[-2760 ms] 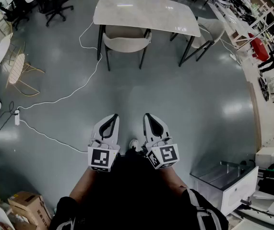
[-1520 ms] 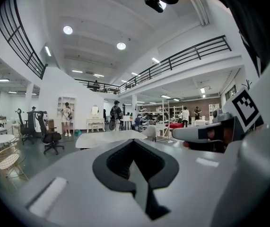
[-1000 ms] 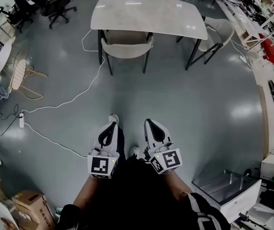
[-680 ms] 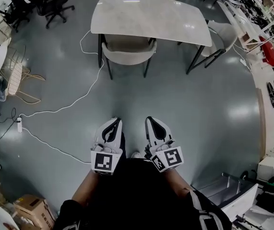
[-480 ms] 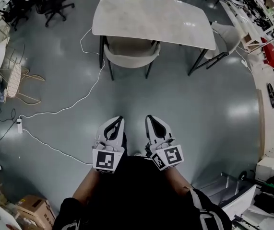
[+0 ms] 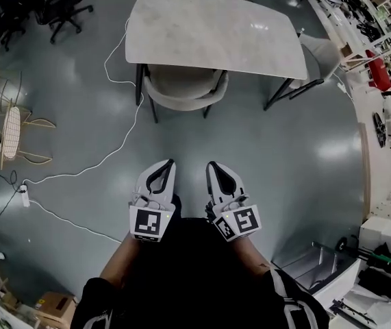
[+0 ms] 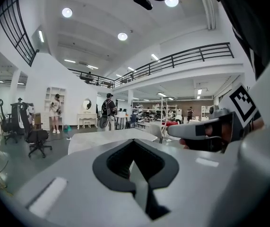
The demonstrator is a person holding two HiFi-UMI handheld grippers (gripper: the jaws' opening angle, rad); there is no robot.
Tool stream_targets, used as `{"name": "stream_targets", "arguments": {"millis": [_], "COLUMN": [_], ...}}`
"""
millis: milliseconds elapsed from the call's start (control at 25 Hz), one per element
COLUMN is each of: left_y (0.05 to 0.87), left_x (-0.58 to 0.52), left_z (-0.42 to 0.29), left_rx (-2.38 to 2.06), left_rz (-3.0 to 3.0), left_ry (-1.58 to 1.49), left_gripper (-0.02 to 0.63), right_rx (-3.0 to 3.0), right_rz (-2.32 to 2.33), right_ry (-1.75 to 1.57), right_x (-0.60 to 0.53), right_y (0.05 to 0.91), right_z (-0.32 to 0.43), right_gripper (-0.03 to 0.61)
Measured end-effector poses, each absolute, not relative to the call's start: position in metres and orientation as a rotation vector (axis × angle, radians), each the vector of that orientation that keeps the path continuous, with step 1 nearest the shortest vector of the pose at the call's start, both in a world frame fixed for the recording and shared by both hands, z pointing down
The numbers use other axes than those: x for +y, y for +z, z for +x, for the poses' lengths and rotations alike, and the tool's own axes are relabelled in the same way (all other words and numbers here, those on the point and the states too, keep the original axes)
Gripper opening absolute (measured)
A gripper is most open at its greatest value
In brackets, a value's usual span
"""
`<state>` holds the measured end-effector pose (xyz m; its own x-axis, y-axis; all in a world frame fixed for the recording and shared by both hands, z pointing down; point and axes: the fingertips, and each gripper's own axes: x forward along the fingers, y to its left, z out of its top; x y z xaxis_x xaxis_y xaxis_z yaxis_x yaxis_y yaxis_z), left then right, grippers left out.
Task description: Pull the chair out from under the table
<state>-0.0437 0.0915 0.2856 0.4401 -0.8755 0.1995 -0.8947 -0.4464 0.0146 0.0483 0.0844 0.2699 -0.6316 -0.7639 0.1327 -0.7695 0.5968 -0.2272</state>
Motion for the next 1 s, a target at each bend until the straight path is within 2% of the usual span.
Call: {"name": "stream_targets", "arguments": {"millis": [280, 1000], "left_y": [0.291, 0.313], "left_x": [0.047, -0.048], "left_z": [-0.070, -0.065], "left_rx": [-1.527, -1.529], "left_rz": [2.593, 2.570], "left_ry": [0.268, 0.344], "left_gripper": [0.009, 0.009], "right_rx": [-2.749, -2.727], "right_rz": [1.401, 1.306], "right_ry": [0.388, 0.379], "right_x": [0.040, -0.064], "right_y": [0.269, 0.290], "right_z": [0.027, 0.027], "right_gripper": [0.017, 0.015]}}
